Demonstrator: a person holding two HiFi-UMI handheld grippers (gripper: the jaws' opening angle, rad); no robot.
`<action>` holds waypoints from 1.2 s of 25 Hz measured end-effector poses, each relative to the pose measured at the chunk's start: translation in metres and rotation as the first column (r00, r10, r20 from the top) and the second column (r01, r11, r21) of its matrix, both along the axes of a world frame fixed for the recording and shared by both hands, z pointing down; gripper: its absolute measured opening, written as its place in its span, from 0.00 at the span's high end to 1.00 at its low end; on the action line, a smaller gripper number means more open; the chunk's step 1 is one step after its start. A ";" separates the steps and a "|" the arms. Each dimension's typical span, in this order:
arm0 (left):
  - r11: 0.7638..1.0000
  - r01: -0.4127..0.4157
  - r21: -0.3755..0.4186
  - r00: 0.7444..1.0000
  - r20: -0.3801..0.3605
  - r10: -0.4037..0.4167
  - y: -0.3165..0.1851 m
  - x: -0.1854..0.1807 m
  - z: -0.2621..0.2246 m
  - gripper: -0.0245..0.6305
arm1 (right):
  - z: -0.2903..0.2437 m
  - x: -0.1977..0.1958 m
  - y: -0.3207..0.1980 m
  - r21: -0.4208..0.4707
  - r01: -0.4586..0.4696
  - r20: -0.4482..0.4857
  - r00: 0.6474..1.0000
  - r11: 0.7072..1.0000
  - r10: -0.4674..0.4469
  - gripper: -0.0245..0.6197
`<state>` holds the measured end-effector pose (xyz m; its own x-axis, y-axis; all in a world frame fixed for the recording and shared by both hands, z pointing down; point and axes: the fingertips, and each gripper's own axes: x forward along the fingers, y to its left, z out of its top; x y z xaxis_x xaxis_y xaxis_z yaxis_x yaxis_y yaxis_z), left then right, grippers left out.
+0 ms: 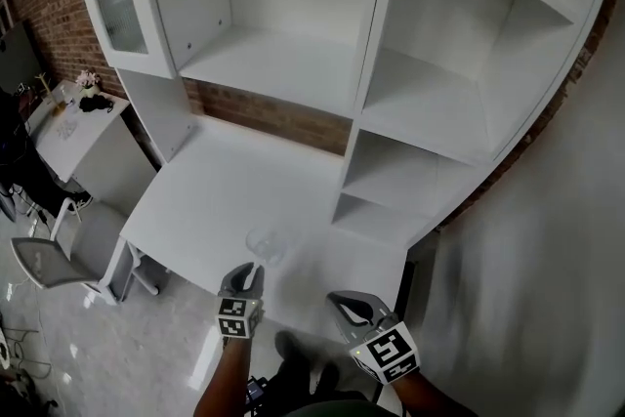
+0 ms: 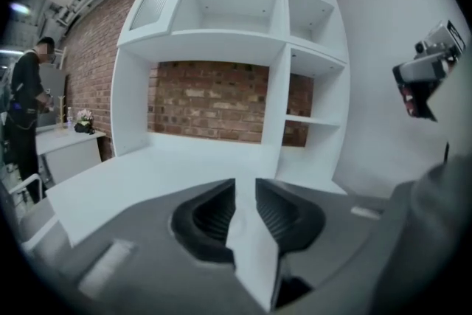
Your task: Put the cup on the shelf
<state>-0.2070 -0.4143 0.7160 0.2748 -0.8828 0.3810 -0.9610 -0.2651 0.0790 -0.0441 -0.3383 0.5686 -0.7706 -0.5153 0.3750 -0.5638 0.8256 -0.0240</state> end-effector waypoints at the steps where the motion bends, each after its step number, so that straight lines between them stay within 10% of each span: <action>1: 1.000 0.006 -0.015 1.000 -0.009 -0.006 -0.003 -0.002 0.008 0.82 | 0.004 -0.001 -0.002 -0.006 -0.001 -0.005 1.000 1.000 0.001 0.95; 20: 0.978 0.123 -0.167 0.991 -0.037 -0.131 -0.043 -0.023 0.112 0.70 | 0.055 -0.003 -0.030 -0.084 -0.043 -0.099 0.995 0.996 0.034 0.95; 30: 0.982 0.111 -0.149 0.993 -0.021 -0.116 -0.058 -0.017 0.126 0.86 | 0.067 0.001 -0.032 -0.101 -0.047 -0.128 0.991 0.994 0.034 0.95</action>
